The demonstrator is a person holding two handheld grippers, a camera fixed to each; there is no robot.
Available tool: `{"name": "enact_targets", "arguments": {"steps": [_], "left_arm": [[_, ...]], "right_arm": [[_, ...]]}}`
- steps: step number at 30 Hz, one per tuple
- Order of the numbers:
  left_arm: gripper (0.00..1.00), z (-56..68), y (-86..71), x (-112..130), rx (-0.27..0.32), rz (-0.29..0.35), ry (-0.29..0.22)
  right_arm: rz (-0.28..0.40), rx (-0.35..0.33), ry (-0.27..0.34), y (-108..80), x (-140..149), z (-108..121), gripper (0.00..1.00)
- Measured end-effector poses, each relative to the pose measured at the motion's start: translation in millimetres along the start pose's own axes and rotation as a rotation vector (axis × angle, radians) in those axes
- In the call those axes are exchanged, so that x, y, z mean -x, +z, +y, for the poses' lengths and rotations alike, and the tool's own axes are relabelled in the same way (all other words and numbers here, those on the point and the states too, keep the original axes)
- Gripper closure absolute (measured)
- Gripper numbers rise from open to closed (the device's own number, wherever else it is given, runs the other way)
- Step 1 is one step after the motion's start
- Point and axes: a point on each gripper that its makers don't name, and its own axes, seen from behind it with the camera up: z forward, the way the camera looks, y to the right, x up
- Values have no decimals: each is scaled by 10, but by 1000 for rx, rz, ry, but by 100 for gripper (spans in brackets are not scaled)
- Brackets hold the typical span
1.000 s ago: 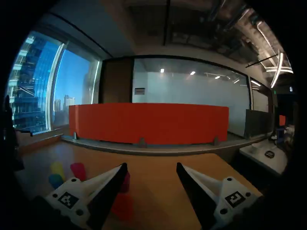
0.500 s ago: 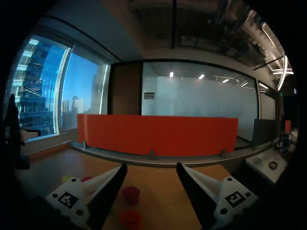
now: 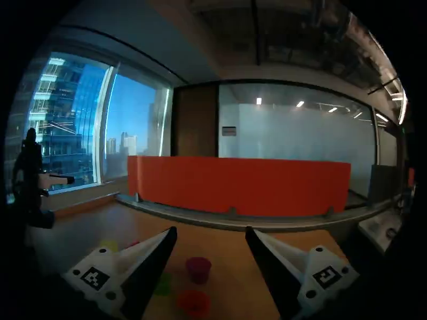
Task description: Pour water
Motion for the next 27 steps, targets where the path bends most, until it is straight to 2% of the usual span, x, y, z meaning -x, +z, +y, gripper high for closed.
{"name": "enact_targets", "arguments": {"steps": [5, 11, 20, 27], "left_arm": [[11, 104, -12, 9, 63, -8, -6], [11, 248, -35, 31, 127, -21, 23], [11, 425, -75, 58, 199, -40, 38], [11, 496, -90, 140, 236, -64, 52]], "right_arm": [[22, -113, 29, -56, -116, -215, 1], [30, -228, 64, -94, -232, -416, 1], [6, -293, 23, -109, -242, -572, 1], [-44, -344, -17, -95, -147, -686, 1]]}}
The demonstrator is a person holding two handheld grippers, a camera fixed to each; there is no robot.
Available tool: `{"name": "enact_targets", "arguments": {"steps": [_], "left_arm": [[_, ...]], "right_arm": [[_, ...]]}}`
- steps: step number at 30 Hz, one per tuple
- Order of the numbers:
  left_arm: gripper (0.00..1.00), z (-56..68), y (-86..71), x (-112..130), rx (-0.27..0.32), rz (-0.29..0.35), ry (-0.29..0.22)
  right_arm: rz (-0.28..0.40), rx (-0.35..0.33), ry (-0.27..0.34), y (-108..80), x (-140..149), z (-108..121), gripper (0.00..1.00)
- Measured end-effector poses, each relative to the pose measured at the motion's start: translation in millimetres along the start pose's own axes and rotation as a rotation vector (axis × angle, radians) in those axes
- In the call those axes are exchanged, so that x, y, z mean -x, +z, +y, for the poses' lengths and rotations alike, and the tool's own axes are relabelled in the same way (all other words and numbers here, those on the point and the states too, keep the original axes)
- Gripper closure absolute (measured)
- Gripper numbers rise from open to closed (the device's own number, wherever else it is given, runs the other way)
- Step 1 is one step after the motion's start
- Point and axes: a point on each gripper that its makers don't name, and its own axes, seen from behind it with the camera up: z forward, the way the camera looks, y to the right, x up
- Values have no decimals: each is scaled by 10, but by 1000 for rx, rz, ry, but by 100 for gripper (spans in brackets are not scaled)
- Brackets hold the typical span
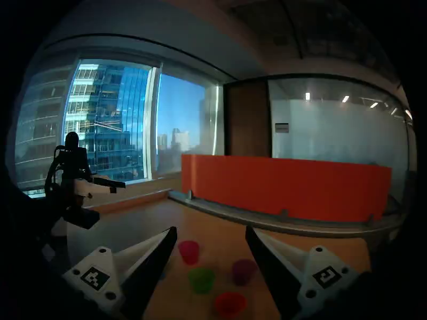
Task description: Pour water
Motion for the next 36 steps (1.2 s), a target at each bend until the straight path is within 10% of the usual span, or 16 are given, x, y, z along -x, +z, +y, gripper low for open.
{"name": "enact_targets", "arguments": {"steps": [36], "left_arm": [[11, 59, 252, 1086, 103, -211, 36]], "right_arm": [[-253, -113, -85, 420, 916, -14, 1]]}}
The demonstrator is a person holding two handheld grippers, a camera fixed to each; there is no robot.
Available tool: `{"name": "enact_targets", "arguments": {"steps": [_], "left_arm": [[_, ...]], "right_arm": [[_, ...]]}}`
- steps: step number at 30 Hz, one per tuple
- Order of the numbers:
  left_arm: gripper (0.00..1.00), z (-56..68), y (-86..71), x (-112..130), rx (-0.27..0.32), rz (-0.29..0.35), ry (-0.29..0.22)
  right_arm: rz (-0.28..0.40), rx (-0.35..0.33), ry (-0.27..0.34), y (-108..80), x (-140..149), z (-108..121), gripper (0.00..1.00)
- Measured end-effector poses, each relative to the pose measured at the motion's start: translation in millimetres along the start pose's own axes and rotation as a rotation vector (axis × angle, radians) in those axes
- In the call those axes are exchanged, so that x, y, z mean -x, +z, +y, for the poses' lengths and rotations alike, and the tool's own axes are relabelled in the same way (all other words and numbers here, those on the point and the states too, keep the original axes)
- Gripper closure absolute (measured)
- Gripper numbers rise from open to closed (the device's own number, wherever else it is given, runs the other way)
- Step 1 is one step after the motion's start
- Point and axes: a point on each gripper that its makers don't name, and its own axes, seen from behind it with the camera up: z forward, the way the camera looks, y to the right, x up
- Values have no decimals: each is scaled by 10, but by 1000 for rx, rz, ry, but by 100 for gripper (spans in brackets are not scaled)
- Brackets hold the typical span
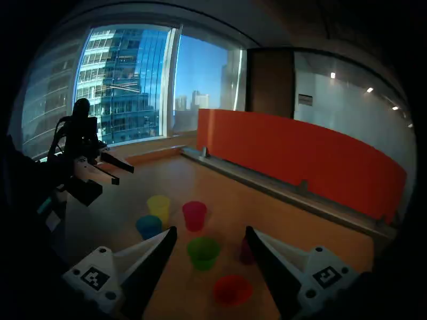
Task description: Pour water
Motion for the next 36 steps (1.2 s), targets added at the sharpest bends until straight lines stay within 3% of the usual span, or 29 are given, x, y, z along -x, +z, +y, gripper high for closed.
{"name": "enact_targets", "arguments": {"steps": [17, 29, 36], "left_arm": [[11, 137, 271, 610, 26, -136, 66], [10, 126, 425, 1003, 20, -224, 105], [11, 83, 501, 1178, 24, -273, 88]], "right_arm": [[-95, -31, -14, 353, 362, 15, 1], [-139, -43, -21, 512, 520, 22, 1], [-178, -45, -23, 592, 628, 30, 1]]}}
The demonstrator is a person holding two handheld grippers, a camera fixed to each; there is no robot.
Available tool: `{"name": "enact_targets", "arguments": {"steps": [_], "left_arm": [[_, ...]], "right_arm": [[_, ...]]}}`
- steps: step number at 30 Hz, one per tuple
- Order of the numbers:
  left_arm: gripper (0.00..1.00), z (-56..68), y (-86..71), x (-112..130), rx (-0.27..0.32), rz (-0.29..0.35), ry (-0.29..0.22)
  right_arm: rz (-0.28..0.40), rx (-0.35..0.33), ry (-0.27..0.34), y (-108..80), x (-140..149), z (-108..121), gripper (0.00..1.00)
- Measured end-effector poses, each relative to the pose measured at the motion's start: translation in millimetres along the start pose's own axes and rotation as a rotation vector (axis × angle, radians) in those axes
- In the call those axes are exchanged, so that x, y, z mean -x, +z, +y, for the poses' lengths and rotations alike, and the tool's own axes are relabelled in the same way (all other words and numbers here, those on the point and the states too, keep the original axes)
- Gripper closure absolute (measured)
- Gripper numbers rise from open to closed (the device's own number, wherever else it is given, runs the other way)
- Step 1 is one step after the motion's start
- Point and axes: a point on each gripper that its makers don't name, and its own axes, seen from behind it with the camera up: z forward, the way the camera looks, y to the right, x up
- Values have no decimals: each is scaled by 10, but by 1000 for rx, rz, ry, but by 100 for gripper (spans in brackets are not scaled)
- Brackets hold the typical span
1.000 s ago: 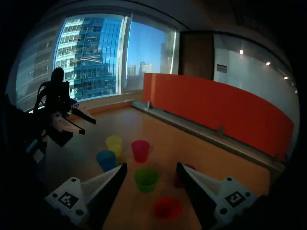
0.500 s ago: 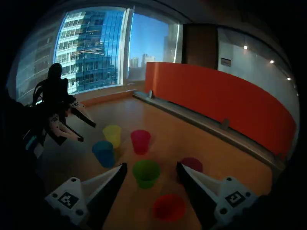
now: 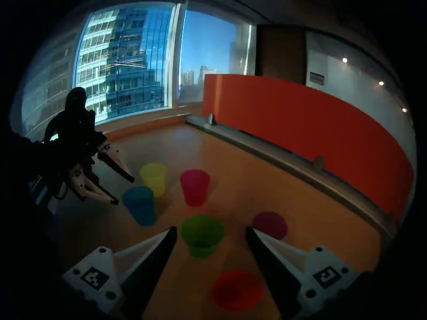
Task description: Pour water
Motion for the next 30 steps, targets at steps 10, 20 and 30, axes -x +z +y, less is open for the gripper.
{"name": "enact_targets", "arguments": {"steps": [10, 20, 30], "left_arm": [[11, -25, 146, 117, 5, -38, 0], [11, -14, 301, 207, 22, -84, -2], [11, -3, 436, 221, 40, -119, -7]], "right_arm": [[-48, -11, -11, 117, 99, -26, 1], [-97, -27, -19, 223, 190, -53, 1], [-152, -41, -26, 343, 284, -68, 0]]}}
